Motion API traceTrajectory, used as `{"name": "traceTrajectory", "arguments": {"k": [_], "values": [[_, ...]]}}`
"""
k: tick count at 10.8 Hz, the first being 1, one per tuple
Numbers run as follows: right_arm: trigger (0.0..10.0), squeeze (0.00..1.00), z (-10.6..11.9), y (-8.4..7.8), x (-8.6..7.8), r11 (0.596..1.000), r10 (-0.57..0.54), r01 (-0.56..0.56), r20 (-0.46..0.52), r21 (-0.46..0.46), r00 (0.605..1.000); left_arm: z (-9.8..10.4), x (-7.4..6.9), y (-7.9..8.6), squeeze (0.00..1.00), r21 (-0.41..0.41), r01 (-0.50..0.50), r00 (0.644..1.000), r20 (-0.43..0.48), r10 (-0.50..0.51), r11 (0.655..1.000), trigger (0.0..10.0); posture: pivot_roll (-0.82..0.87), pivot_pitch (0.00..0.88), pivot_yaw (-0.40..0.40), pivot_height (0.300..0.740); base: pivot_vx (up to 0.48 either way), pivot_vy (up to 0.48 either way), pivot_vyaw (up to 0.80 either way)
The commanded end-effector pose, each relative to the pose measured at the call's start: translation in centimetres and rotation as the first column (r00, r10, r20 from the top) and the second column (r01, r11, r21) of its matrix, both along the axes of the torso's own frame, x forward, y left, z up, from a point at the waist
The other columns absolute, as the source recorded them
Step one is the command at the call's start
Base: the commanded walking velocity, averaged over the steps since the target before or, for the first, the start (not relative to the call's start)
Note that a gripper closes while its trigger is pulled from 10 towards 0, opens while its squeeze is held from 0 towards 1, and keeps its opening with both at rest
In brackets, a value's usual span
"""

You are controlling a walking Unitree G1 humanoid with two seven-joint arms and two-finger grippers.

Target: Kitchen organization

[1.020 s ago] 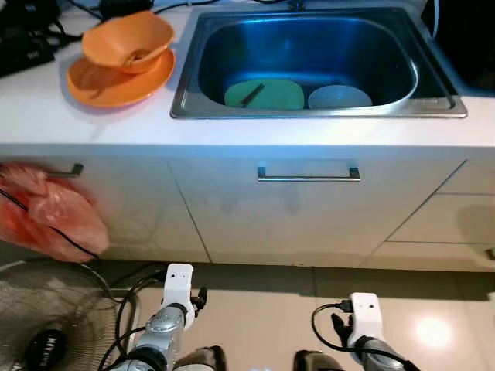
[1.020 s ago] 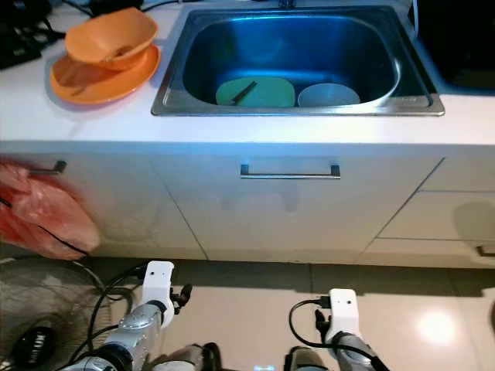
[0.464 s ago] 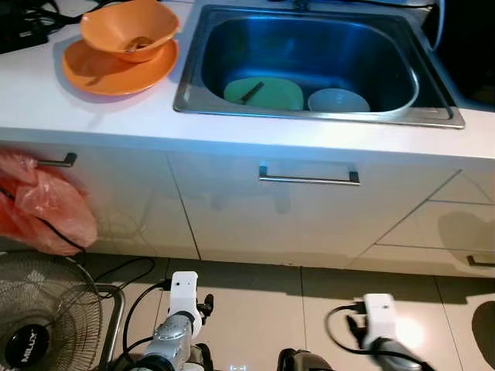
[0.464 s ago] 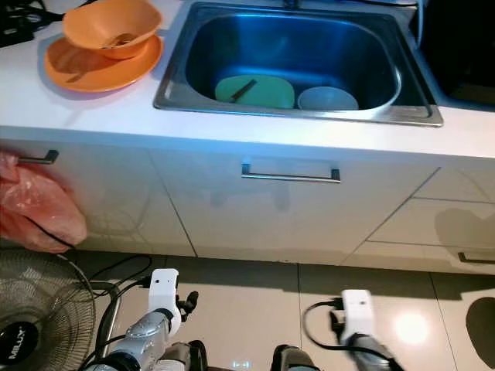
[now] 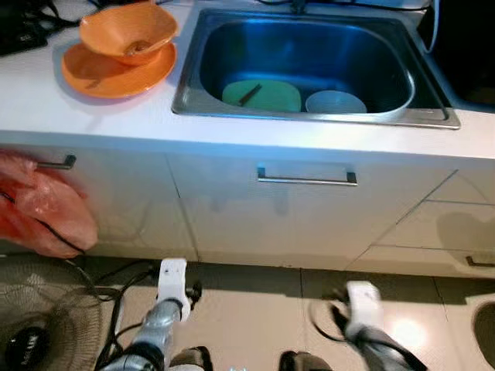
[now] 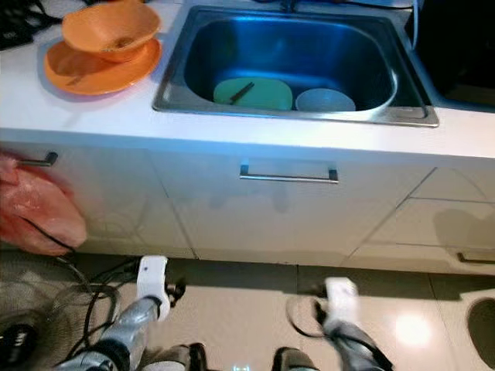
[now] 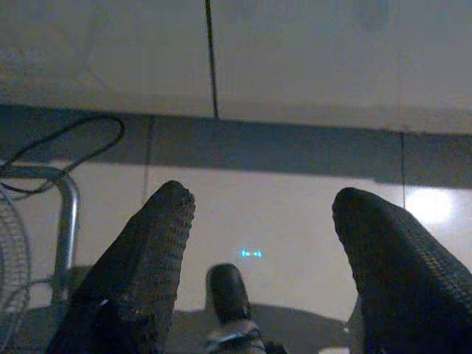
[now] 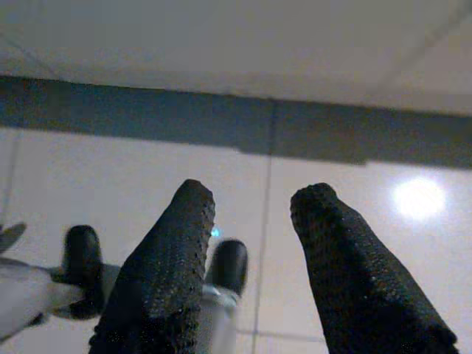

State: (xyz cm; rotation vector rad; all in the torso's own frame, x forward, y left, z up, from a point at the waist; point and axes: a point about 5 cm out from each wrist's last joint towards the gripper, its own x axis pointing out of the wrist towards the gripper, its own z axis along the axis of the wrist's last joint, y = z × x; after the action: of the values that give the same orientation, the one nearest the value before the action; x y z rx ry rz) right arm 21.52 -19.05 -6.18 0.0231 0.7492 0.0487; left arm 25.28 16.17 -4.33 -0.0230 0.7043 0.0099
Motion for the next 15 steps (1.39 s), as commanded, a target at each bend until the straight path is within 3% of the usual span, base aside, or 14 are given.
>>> {"name": "traceTrajectory", "arguments": {"k": [1, 3, 7, 9, 11, 13, 15], "values": [[10.0, 0.00, -0.4, -0.6, -0.8, 1.000, -0.024, 0.024, -0.025, -0.001, 0.999, -0.4, -0.5, 0.0, 0.00, 0.004, 0.001, 1.000, -0.024, -0.001, 1.000, 10.0, -0.04, 0.130, 0.019, 0.740, 0.000, 0.000, 0.00], [10.0, 0.00, -1.0, -0.3, -1.8, 0.999, -0.051, 0.052, -0.050, 0.015, 0.997, -0.5, -0.6, -0.1, 0.00, 0.004, 0.013, 1.000, -0.028, -0.013, 1.000, 10.0, -0.01, 0.139, 0.016, 0.740, 0.000, 0.000, 0.00], [10.0, 0.00, -1.3, -1.3, -2.9, 0.998, -0.062, 0.062, -0.056, -0.005, 0.997, -2.1, -3.2, -0.3, 0.00, -0.011, -0.007, 0.996, -0.089, 0.006, 1.000, 10.0, -0.03, 0.178, 0.007, 0.740, 0.000, 0.000, 0.00], [10.0, 0.00, -2.1, -1.7, -4.8, 0.997, -0.079, 0.079, -0.098, -0.013, 0.992, -2.7, -4.1, -1.4, 0.00, -0.029, 0.042, 0.992, -0.115, -0.045, 0.999, 10.0, -0.04, 0.186, 0.011, 0.740, 0.000, 0.000, 0.00], [10.0, 0.00, -2.3, -1.4, -5.1, 0.997, -0.079, 0.079, -0.092, -0.004, 0.993, -2.3, -3.5, -1.7, 0.00, -0.036, 0.047, 0.994, -0.096, -0.050, 0.998, 10.0, -0.03, 0.183, 0.020, 0.740, 0.000, 0.000, 0.00], [10.0, 0.00, -2.7, -0.1, -5.7, 1.000, -0.028, 0.028, -0.113, 0.005, 0.993, -2.0, -3.0, -1.1, 0.00, -0.034, 0.023, 0.996, -0.080, -0.026, 0.999, 10.0, -0.01, 0.174, 0.013, 0.740, 0.000, 0.000, 0.00], [10.0, 0.00, -2.4, 0.7, -4.9, 0.999, -0.027, 0.030, -0.088, 0.023, 0.996, -2.2, -3.2, -0.5, 0.00, -0.021, 0.024, 0.996, -0.091, -0.025, 0.999, 10.0, -0.03, 0.162, 0.042, 0.740, 0.000, 0.000, 0.00]]}}
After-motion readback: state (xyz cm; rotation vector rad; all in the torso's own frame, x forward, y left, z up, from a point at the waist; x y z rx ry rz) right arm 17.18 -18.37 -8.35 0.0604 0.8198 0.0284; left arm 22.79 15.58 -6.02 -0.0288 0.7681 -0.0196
